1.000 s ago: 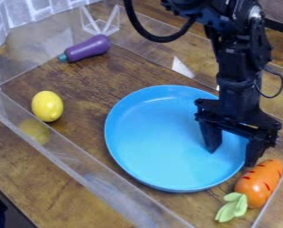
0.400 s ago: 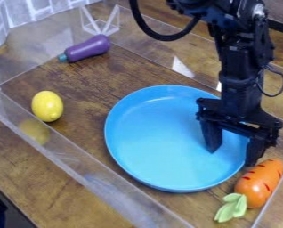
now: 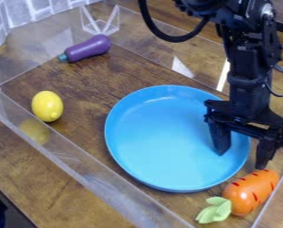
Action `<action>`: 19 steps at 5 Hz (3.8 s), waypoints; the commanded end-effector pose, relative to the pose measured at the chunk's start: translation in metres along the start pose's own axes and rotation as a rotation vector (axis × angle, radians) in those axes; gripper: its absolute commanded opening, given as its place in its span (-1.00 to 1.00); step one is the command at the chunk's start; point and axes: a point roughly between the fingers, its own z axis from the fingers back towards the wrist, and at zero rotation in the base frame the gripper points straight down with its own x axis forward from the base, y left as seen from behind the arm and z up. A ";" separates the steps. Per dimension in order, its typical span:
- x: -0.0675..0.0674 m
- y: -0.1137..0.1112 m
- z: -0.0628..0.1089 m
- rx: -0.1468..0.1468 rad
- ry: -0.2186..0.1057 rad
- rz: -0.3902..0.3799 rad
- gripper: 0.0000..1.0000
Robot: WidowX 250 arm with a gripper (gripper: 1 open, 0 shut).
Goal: Move the carrot to the left side
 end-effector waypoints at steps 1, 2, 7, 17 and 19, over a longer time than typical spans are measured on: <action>-0.012 0.011 -0.022 0.015 0.076 -0.017 1.00; -0.015 0.016 -0.019 0.018 0.081 -0.017 1.00; -0.029 0.008 -0.011 0.021 0.102 0.130 1.00; -0.052 0.002 -0.014 0.012 0.217 0.001 1.00; -0.058 0.004 -0.012 0.014 0.242 -0.050 1.00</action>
